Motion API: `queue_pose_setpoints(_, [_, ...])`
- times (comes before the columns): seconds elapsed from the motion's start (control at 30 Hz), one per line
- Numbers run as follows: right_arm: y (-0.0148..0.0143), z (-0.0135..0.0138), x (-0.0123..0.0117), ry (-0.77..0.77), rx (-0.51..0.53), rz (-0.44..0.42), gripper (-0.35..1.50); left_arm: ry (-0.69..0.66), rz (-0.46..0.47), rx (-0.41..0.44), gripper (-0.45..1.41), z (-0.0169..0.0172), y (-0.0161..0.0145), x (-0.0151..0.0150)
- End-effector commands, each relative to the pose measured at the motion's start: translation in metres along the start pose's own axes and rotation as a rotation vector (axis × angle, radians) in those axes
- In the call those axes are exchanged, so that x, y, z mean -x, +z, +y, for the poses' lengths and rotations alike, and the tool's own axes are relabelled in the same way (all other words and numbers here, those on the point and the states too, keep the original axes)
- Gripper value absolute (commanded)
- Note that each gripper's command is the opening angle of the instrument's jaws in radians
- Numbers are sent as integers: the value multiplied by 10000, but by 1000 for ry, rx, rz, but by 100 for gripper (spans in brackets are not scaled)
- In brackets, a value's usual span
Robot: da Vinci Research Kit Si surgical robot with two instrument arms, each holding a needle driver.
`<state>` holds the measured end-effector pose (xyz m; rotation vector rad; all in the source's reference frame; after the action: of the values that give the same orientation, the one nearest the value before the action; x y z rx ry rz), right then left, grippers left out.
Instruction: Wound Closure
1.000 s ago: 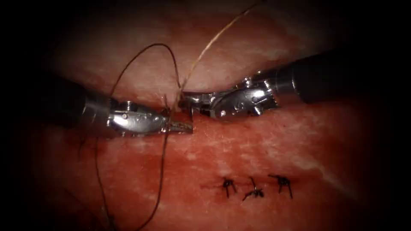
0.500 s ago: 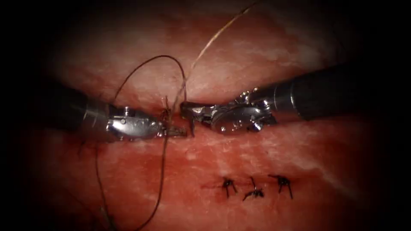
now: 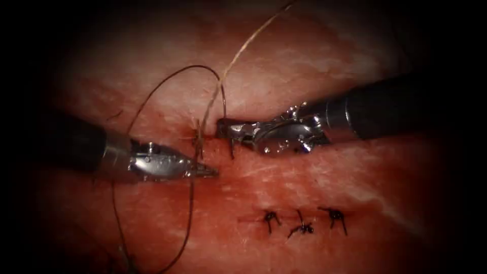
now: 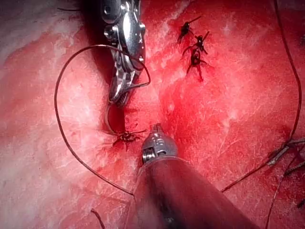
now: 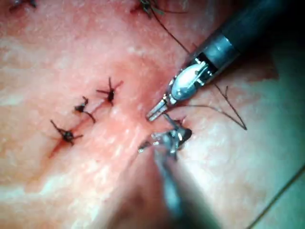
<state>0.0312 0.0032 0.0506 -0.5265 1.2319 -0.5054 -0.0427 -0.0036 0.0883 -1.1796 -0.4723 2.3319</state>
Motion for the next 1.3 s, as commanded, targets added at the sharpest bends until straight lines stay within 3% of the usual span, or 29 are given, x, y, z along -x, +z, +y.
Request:
queue_pose_setpoints(0.03, [6,-7,-3,3,1,1,-35,-3,-5,3,-45,7,6,10])
queue_pose_setpoints(0.27, [11,-21,-1,-18,-13,-9,-35,-18,-6,16,-45,19,-12,34])
queue_pose_setpoints(0.57, [13,-62,-1,-25,-96,-3,-35,-25,-6,14,-45,25,-9,32])
queue_pose_setpoints(0.73, [18,-89,5,50,-161,-7,-35,-27,-6,14,-45,29,-9,30])
queue_pose_setpoints(0.97, [2,-112,30,169,-217,-49,-35,-29,-6,16,-45,29,-10,27])
queue_pose_setpoints(1.07, [2,-108,33,183,-219,-58,-35,-29,-6,17,-45,29,-11,26])
queue_pose_setpoints(1.2, [1,-80,25,211,-180,-75,-35,-31,-6,16,-45,30,-11,24])
queue_pose_setpoints(1.3, [-3,-90,33,252,-179,-89,-35,-33,-6,17,-45,31,-12,22])
